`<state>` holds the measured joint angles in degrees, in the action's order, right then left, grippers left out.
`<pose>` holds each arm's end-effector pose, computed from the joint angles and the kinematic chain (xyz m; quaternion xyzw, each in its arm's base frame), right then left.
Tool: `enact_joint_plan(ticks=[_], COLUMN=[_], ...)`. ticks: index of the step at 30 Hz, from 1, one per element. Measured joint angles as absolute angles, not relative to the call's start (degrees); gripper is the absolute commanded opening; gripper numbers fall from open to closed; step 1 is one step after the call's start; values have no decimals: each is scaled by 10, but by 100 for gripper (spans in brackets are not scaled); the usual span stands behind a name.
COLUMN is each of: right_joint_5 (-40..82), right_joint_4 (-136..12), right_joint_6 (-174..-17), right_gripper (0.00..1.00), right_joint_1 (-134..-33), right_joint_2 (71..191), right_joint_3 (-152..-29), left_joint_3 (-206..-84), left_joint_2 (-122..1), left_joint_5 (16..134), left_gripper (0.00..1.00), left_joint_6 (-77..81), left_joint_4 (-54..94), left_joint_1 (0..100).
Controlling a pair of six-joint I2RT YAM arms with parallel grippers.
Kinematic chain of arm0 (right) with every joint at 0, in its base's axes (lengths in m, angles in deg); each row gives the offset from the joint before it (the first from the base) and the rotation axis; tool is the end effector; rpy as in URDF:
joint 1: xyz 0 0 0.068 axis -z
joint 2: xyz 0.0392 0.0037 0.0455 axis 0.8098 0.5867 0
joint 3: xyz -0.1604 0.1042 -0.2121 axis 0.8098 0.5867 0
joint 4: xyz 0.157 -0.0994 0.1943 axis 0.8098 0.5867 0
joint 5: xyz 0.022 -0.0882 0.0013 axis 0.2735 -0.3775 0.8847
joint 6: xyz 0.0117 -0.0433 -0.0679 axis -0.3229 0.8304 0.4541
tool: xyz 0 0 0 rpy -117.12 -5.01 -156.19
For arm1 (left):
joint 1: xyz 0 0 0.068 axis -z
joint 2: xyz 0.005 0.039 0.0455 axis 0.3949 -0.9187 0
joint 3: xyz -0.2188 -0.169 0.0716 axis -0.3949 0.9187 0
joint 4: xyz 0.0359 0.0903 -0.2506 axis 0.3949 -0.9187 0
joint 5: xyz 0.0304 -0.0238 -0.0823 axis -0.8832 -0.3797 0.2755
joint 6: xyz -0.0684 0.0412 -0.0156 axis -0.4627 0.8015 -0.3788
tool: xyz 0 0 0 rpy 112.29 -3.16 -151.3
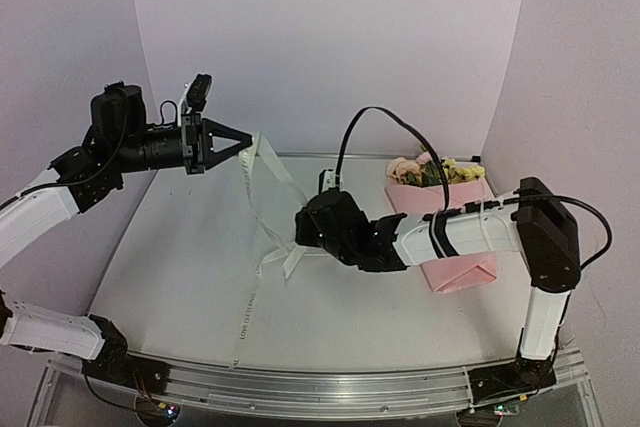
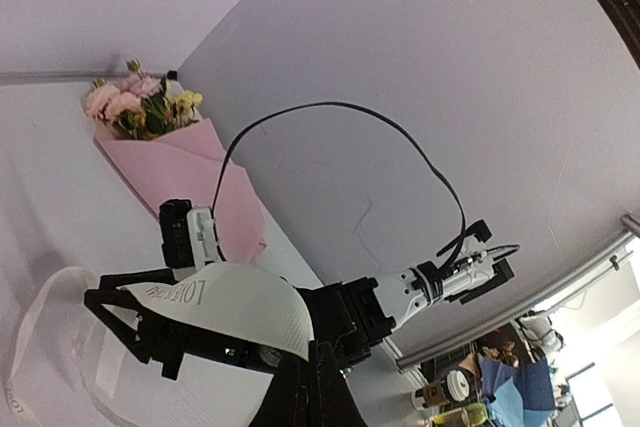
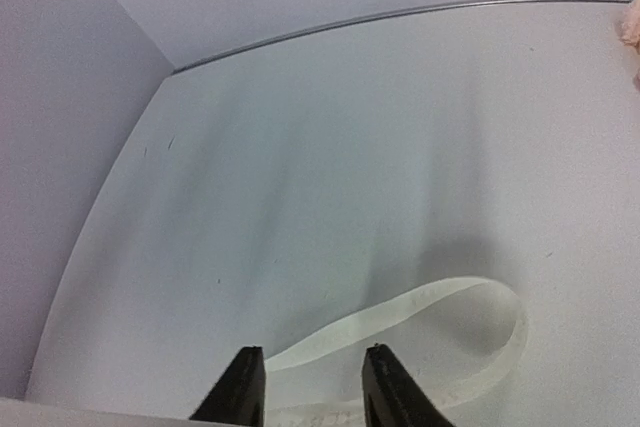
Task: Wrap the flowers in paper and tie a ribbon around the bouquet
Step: Pick up the right side of the ribbon from the center of the board, then straighten the ribbon at the center of the board.
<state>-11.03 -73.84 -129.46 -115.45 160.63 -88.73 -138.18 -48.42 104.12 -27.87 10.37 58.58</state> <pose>0.2556 0.4084 0.2087 -0.0404 0.8351 0.2924 0.4642 0.2006 -0.1947 0.4156 0.1745 0.7142 -0.5814 0.3485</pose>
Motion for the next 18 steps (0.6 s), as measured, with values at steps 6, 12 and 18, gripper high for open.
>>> enact_joint_plan(ticks=[6, 12, 18], right_joint_5=[-177, -242, -289], right_joint_4=[-659, -527, -385], right_joint_6=[-1261, -1223, -1231], right_gripper=[0, 0, 0], right_joint_1=[-1115, -1088, -923], right_joint_2=[1586, 1475, 1300], right_joint_3=[-942, -945, -920], left_joint_3=[-1426, -1402, -1347], left_joint_2=[-470, -528, -596], left_joint_5=[962, 991, 999], left_gripper=[1, 36, 68], left_joint_6=[-245, -227, -224], left_joint_4=[37, 52, 58], left_joint_1=[573, 572, 573])
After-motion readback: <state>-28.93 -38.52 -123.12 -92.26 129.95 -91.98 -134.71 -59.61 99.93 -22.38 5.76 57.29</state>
